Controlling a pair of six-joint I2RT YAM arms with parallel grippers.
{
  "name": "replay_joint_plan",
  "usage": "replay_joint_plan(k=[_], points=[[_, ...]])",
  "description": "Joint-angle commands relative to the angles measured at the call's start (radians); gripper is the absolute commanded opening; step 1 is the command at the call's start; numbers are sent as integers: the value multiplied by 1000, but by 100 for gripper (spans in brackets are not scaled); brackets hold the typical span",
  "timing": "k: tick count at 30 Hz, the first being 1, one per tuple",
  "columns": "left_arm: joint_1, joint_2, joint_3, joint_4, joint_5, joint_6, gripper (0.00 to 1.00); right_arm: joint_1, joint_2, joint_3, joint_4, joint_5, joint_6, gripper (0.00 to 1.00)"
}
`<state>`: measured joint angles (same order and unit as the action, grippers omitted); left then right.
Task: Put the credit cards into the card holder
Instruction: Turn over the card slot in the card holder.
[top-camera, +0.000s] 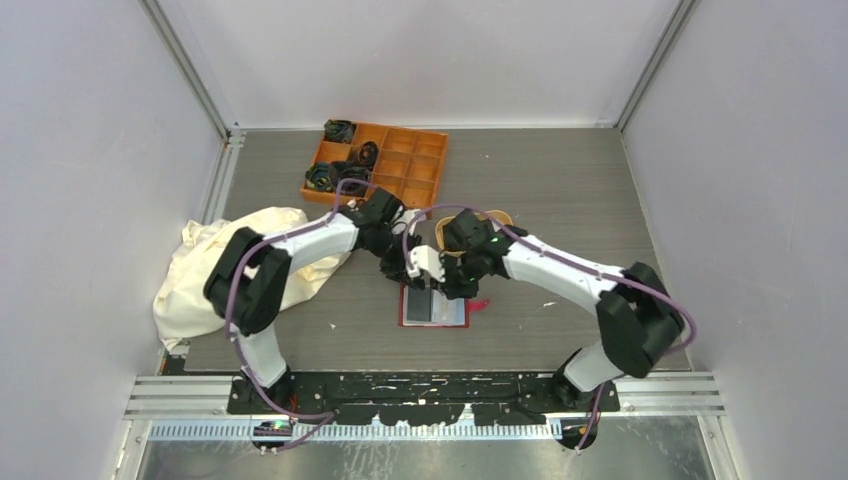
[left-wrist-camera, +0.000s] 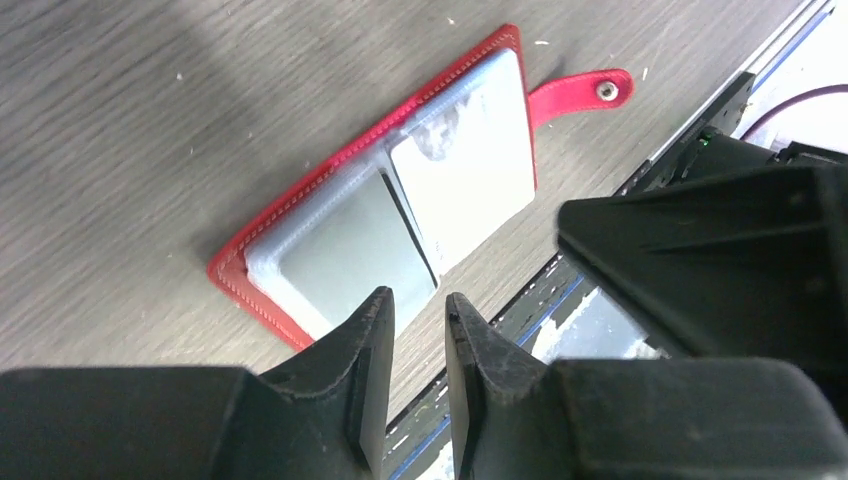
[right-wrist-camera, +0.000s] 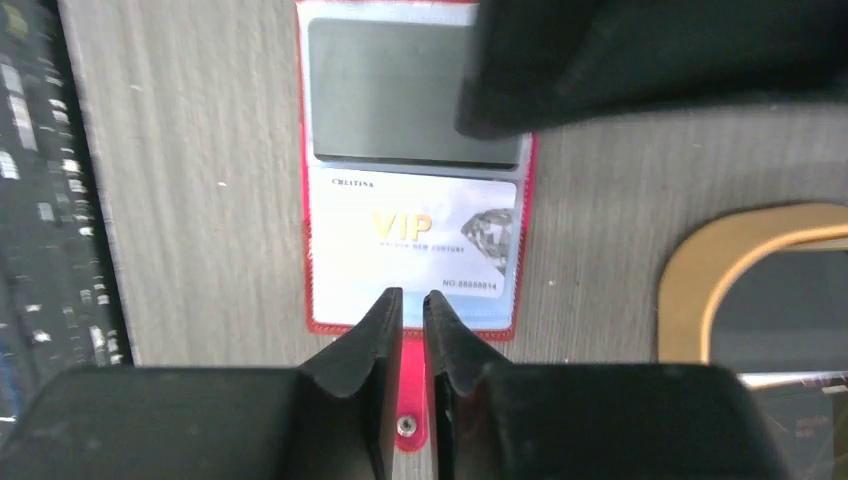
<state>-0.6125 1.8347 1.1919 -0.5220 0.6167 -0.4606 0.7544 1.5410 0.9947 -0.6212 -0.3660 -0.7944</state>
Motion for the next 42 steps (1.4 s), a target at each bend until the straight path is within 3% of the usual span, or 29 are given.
replay_joint_plan(k=[1,6,11,13,16,19,24,31,42], points=[[2,-189,-102,135,-53,-33,27,-104,-158,-12,-48,-307,5,24],[0,-446,-341,404,-87,-120,27,-257,-249,-77,-21,-540,44,46],[-1,-752,-585,647,-195,-165,27,-384,-171,-55,29,-724,405,49],[-1,-860,-667,696,-243,-176,42,-403,-137,-64,47,-726,515,48],[1,-982,-792,762,-295,-209,64,-408,-129,-127,220,-636,710,48],[1,-1053,-881,814,-315,-266,68,-407,-67,-120,216,-574,770,48],[1,-1049,-961,885,-316,-377,63,-407,36,-75,156,-509,793,46],[1,-921,-970,958,-294,-432,50,-407,111,-50,128,-452,839,43],[-4,-696,-941,1064,-253,-466,43,-406,241,-9,84,-452,880,36]])
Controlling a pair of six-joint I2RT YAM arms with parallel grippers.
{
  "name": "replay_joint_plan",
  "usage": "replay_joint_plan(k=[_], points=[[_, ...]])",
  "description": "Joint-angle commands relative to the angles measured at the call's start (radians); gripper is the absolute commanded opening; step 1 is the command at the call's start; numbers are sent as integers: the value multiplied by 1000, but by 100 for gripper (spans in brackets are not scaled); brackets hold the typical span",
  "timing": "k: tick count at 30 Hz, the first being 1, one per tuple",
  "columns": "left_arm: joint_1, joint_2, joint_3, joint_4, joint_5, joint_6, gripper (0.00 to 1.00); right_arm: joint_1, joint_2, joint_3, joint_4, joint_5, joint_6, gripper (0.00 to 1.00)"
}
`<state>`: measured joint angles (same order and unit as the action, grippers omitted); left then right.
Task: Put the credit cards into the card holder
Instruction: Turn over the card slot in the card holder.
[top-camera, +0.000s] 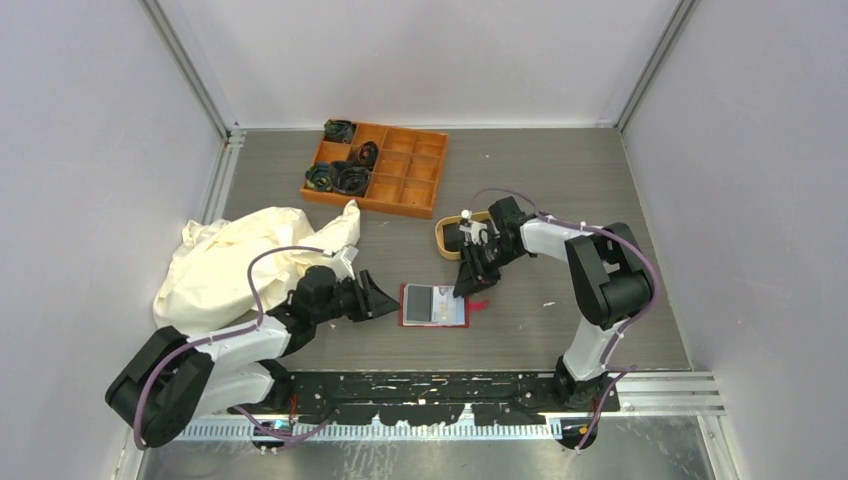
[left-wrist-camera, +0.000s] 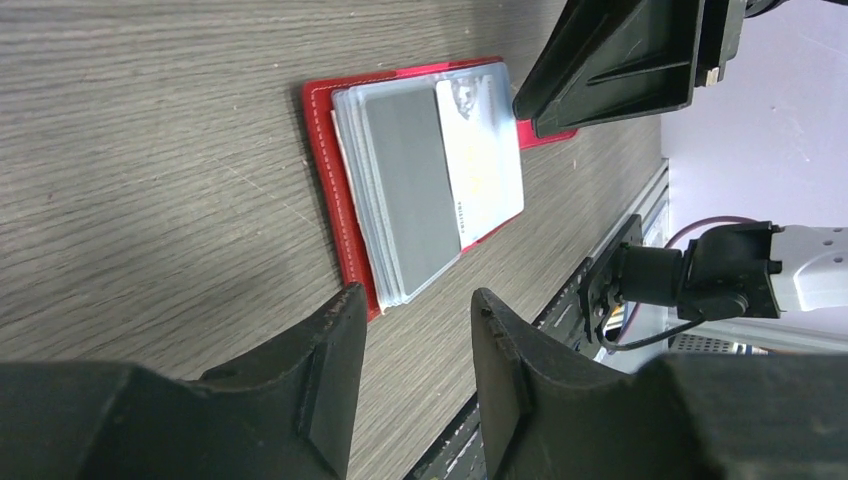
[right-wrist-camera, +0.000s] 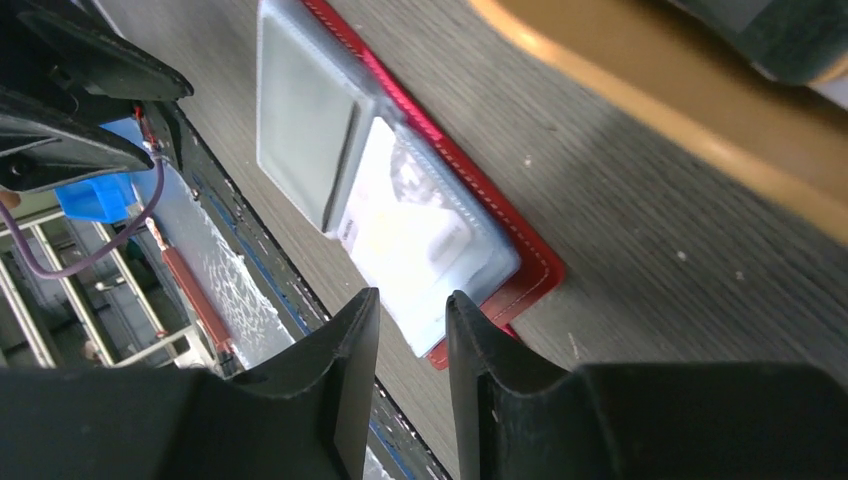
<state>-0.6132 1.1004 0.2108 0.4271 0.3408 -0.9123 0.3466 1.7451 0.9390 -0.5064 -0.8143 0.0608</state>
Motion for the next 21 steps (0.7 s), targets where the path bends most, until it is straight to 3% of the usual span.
replay_joint_plan(k=[1,15,21], points=[[-3,54,43,120,22,-14,43,2,49,53,-40,6,24,36],[-19,234,114,134,32,0,42,2,73,61,-49,115,60,44],[-40,298,147,134,28,4,40,1,88,50,-19,73,101,45]])
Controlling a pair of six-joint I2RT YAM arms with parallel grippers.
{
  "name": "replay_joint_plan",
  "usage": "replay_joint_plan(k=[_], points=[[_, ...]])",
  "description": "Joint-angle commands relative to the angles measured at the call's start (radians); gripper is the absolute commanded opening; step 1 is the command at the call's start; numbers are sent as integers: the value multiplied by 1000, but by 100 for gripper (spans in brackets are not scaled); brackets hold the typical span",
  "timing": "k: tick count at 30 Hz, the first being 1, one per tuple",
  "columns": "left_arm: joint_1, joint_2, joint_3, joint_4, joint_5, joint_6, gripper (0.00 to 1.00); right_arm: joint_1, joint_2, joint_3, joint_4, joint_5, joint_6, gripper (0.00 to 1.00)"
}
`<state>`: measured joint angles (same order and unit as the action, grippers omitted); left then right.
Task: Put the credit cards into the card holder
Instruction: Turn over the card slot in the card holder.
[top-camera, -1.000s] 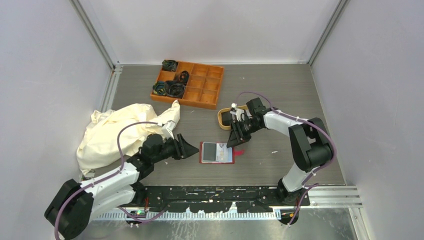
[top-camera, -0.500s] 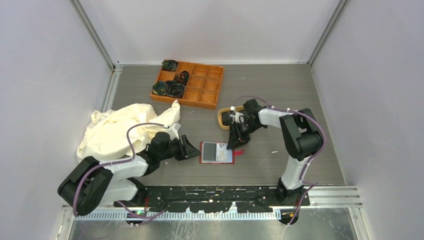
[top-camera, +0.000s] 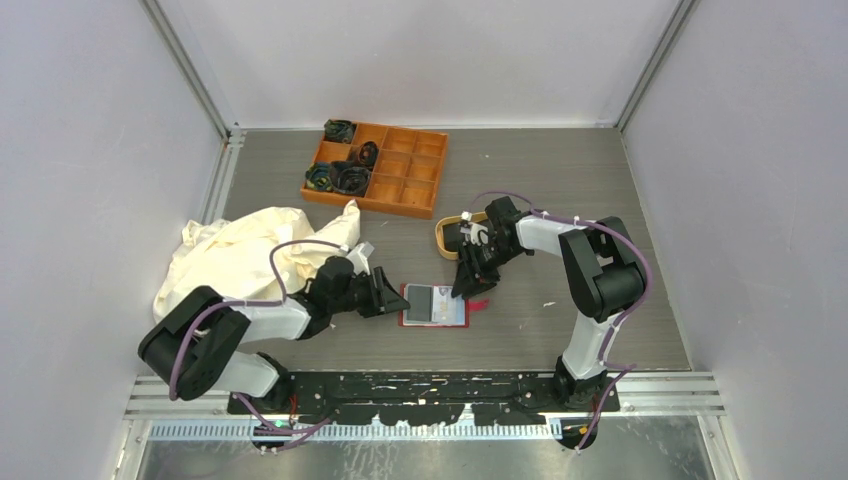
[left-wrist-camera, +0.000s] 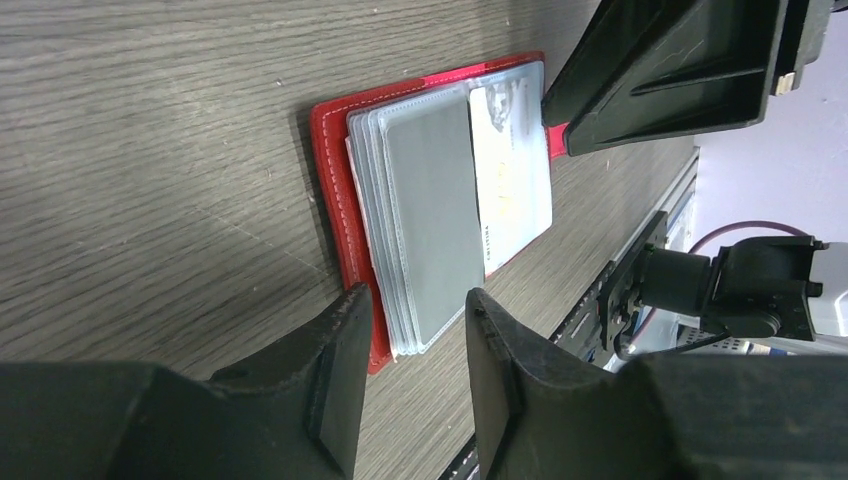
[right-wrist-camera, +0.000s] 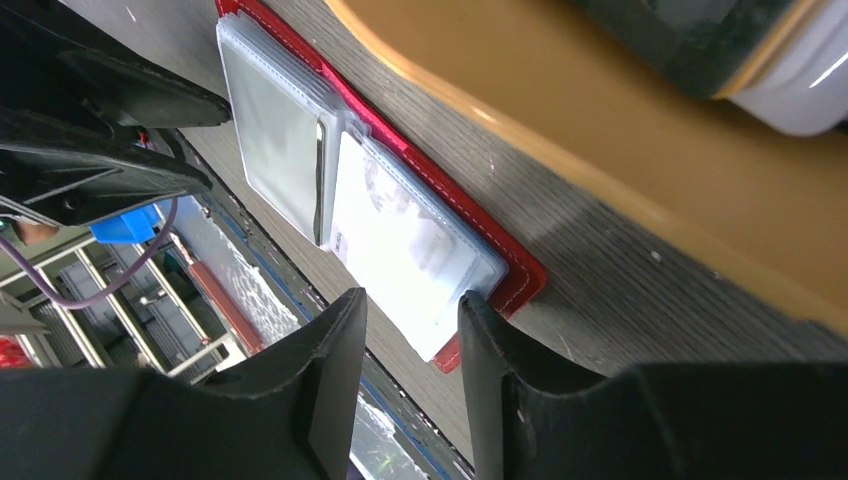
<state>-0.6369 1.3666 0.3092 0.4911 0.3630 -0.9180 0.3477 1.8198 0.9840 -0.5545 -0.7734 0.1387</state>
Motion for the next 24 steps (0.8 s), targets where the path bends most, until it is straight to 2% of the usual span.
replay_joint_plan(k=[1,15,24], points=[[-20,44,53,70,7,10,40,-1,17,3,36,14,28,45],[-46,168,113,79,37,7,31,-2,41,-2,117,-155,91,45],[-50,166,117,75,28,5,30,-20,35,-12,161,-233,130,45]])
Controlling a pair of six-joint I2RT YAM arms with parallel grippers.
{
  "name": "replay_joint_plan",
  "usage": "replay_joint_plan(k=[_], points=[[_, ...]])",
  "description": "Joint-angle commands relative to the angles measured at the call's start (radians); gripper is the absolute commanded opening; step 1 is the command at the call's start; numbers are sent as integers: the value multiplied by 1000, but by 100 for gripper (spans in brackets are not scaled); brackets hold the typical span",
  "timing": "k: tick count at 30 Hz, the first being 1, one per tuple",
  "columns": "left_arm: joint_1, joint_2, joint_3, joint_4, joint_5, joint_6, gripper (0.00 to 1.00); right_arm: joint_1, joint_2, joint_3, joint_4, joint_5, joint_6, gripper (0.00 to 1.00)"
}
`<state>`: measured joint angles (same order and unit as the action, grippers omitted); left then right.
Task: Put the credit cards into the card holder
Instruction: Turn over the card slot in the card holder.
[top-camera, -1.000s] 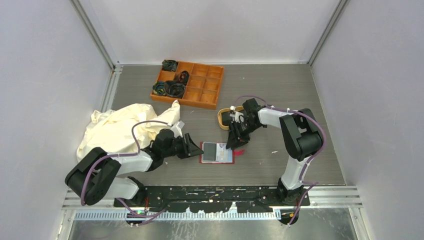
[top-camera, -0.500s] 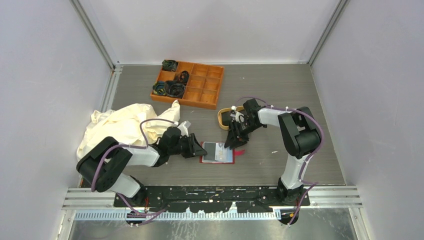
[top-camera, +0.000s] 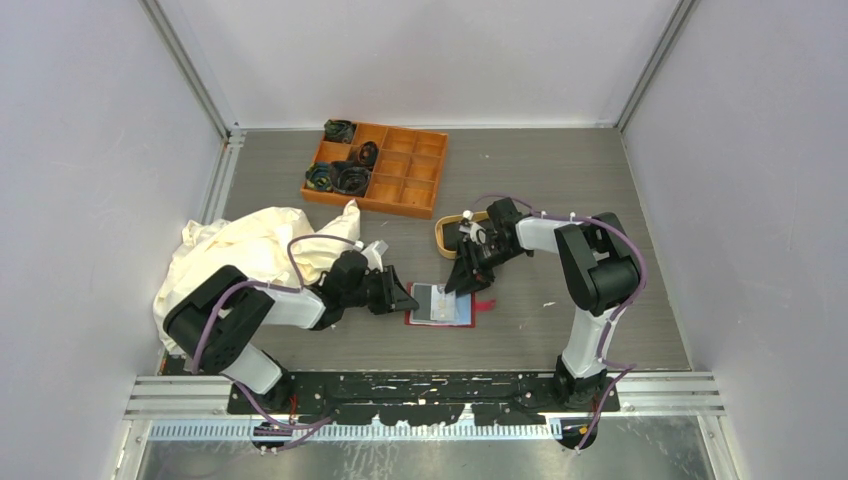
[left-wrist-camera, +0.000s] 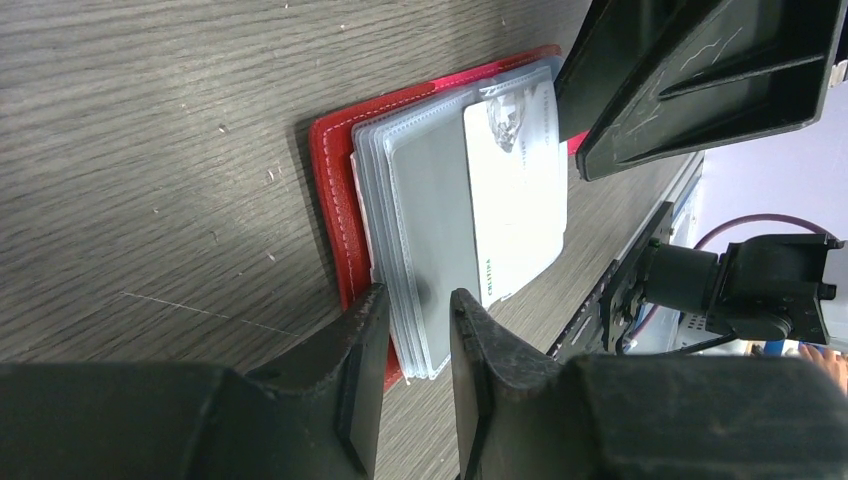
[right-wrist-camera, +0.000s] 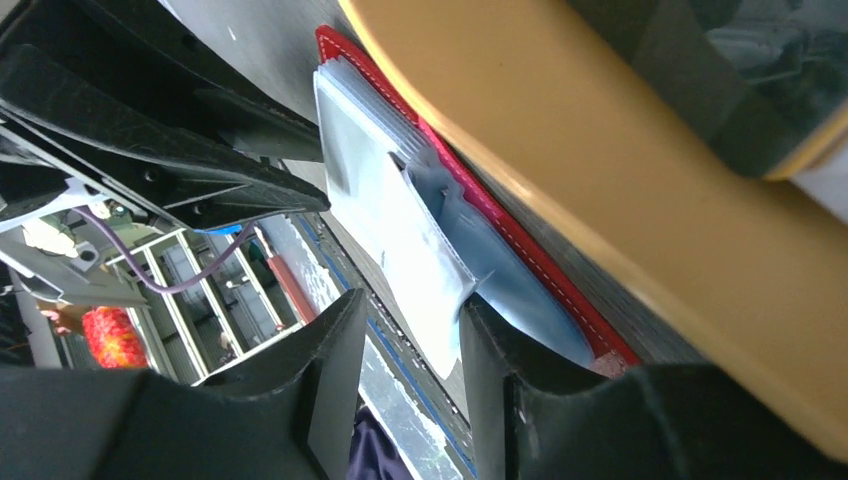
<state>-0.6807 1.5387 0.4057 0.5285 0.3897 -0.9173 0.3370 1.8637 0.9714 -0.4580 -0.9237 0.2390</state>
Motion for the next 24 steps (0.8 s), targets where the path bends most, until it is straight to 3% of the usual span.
replay_joint_plan(k=[1,10,14,24], points=[[-6,-14,21,28,-6,8,30,-10,-12,-1,73,-98,35,45],[-7,-195,52,-234,-131,88,28,-12,-18,-15,123,-146,74,44],[-16,-257,76,-306,-153,104,20,-12,-19,-16,125,-142,74,44],[-94,-115,236,-377,-187,146,6,-13,-9,-17,129,-135,74,43]])
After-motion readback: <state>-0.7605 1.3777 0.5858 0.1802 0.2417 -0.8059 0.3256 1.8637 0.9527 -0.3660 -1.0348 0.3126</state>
